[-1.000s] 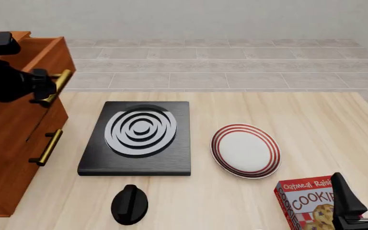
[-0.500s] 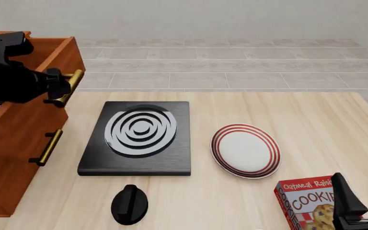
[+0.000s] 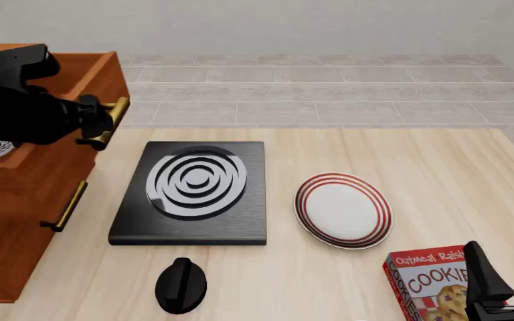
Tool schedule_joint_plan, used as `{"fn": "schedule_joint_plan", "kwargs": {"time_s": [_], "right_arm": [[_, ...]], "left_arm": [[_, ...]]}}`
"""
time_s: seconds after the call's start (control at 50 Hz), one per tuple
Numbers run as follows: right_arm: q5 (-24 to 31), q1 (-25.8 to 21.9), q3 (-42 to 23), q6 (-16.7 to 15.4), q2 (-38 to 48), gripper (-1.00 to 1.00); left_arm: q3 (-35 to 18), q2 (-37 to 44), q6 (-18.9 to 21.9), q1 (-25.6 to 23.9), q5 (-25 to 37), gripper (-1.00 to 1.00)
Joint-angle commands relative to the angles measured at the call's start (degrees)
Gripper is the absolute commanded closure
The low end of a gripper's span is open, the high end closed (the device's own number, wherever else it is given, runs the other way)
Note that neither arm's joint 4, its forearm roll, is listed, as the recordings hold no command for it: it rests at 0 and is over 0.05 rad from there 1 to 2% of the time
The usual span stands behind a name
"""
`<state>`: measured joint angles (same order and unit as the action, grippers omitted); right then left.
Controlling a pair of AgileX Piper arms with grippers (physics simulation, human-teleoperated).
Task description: Pick the akita bowl in the top layer of the wooden cabinet and place it on the plate.
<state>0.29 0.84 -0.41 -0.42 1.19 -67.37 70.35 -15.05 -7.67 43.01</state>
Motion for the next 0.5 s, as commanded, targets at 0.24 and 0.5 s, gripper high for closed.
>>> {"fn": "schedule_joint_plan", "kwargs": {"time_s": [0.24,0.5], "right_arm": [[0.36,0.11,-0.03,-0.12,-0.39,-1.00],[0.15,0.07,0.01,-0.15,-0.09,-1.00]], "left_arm": [[0.19,1.87,-0.60,-4.55,-0.70,-1.00],[1.02,1.28,-2.27,-7.37,-1.61,-1.00]]}}
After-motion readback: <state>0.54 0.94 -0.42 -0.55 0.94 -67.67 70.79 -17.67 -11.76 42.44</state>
